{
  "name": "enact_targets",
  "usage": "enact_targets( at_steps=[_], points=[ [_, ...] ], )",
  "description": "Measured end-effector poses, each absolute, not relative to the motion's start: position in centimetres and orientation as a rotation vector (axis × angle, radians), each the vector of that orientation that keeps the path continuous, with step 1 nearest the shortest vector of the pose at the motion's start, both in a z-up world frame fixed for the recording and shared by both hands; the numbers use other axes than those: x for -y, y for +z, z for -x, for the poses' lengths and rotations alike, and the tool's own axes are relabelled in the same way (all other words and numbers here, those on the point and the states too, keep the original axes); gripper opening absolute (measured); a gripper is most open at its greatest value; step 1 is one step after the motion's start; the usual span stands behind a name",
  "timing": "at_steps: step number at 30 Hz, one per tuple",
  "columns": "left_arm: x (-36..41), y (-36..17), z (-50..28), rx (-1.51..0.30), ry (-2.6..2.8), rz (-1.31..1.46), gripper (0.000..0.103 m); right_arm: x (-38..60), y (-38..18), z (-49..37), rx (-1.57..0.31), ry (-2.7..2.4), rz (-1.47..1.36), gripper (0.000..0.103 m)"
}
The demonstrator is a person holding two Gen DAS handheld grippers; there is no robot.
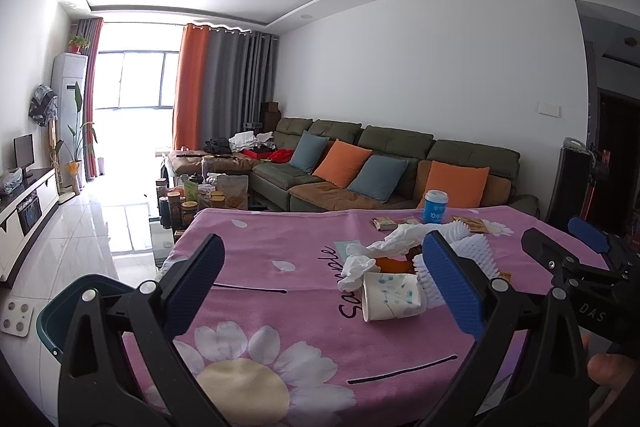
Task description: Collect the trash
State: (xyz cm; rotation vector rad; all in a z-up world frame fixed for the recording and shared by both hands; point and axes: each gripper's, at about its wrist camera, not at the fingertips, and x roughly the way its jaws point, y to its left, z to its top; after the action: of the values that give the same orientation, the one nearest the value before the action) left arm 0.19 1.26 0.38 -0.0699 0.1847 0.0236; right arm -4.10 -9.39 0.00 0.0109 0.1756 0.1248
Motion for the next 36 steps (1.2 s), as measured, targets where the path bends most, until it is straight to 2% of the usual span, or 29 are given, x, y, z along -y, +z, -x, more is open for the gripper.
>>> enact_targets(
  at_steps=[22, 36],
  points=[
    [-0.8, 0.7, -0.2, -0.188, 0.018, 0.056, 0.097, 10.2, -0.5, 2.9, -0.201, 0.116, -0.015, 0.096],
    [-0.3, 0.0, -2.3, -0.233, -0.013, 0.046, 0.097, 10.5, -1.3, -0.8, -0.279, 0.134, 0.009, 0.096]
  ],
)
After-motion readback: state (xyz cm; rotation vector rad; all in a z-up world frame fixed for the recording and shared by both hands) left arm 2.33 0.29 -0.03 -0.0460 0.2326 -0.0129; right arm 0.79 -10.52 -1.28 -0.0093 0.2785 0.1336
